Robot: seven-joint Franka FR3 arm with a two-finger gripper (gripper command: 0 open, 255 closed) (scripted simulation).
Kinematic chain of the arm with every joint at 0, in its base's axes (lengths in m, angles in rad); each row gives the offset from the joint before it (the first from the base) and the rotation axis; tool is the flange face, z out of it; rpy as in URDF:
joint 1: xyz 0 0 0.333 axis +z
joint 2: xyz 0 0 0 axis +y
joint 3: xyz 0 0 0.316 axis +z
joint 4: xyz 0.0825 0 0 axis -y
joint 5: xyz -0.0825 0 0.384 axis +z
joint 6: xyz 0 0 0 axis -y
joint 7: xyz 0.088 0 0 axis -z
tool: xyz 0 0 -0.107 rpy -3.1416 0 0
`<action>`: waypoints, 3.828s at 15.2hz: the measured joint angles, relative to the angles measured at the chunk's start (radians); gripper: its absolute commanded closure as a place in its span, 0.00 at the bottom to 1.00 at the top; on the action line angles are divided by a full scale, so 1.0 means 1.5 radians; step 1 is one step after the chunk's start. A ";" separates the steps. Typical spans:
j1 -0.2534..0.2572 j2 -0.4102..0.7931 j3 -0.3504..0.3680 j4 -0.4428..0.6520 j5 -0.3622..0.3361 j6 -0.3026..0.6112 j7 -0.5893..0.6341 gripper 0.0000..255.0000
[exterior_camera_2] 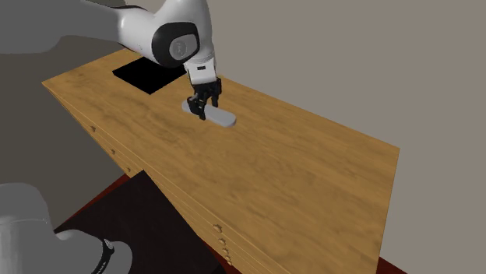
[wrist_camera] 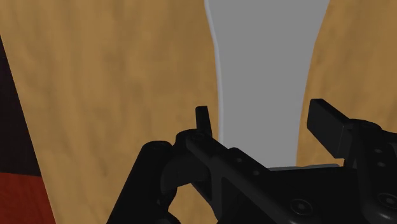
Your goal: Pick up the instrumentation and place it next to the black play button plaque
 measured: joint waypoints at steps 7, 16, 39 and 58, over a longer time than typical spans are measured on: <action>0.050 -0.056 0.059 -0.058 0.023 0.006 0.097 1.00; 0.115 -0.075 0.148 -0.075 0.045 0.011 0.236 1.00; 0.295 0.173 0.372 0.181 -0.112 -0.041 0.711 1.00; 0.416 0.350 0.352 0.260 -0.248 0.006 0.862 1.00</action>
